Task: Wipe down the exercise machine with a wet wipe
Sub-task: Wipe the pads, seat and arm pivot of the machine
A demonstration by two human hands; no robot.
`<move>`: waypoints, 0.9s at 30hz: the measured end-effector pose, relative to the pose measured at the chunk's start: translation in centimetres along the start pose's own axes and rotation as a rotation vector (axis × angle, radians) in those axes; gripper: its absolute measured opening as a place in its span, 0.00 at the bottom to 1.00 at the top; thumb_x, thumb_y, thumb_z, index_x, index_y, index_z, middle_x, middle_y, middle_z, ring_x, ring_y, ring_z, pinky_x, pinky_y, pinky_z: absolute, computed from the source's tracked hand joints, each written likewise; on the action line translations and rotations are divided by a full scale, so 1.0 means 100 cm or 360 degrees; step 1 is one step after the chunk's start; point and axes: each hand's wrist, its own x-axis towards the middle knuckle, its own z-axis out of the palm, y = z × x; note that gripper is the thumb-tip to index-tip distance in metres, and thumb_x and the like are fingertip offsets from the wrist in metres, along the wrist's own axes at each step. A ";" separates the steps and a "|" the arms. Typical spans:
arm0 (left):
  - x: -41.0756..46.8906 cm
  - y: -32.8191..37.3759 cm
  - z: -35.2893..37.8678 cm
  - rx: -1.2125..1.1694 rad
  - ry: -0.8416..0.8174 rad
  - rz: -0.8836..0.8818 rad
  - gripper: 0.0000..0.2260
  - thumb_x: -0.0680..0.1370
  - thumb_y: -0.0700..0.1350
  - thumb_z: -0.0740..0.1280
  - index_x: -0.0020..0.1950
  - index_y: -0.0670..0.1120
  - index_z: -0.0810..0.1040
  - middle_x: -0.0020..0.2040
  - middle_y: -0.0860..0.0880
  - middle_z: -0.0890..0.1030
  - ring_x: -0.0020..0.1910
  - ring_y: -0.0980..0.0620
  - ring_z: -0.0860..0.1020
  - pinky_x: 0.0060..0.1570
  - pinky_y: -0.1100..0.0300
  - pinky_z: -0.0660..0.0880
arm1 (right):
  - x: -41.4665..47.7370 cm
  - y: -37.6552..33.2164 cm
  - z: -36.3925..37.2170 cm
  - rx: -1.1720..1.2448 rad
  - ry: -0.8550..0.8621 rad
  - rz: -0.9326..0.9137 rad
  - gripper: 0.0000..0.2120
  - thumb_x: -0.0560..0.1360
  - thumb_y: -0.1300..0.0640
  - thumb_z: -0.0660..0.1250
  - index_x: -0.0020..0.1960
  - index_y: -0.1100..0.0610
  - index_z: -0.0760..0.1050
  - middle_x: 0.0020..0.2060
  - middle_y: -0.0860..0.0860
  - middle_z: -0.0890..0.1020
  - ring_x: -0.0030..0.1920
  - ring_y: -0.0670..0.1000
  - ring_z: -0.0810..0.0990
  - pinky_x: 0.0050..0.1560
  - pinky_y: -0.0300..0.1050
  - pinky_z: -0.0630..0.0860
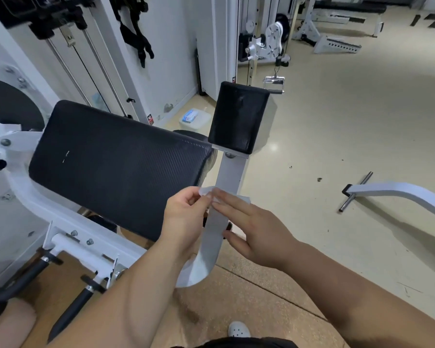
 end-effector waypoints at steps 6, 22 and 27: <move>0.001 0.006 -0.009 -0.0003 -0.0211 -0.0019 0.06 0.81 0.46 0.67 0.50 0.44 0.81 0.49 0.35 0.82 0.49 0.38 0.83 0.56 0.38 0.79 | -0.004 -0.019 -0.007 0.0313 0.0491 0.0715 0.24 0.77 0.43 0.70 0.70 0.43 0.69 0.63 0.35 0.73 0.46 0.42 0.80 0.44 0.38 0.75; 0.043 0.001 -0.065 0.0082 -0.0749 -0.0052 0.05 0.76 0.37 0.74 0.51 0.43 0.85 0.46 0.40 0.86 0.46 0.36 0.83 0.41 0.44 0.79 | 0.054 -0.075 0.010 0.1227 0.0795 0.1388 0.12 0.80 0.59 0.67 0.39 0.56 0.81 0.36 0.54 0.82 0.37 0.50 0.77 0.39 0.48 0.75; 0.055 0.000 -0.083 0.0085 -0.0817 -0.0111 0.05 0.79 0.40 0.72 0.43 0.42 0.84 0.38 0.42 0.82 0.37 0.44 0.76 0.40 0.49 0.74 | 0.060 -0.089 0.020 0.1423 0.1127 0.1774 0.14 0.79 0.61 0.62 0.34 0.54 0.74 0.32 0.51 0.75 0.34 0.52 0.70 0.39 0.49 0.66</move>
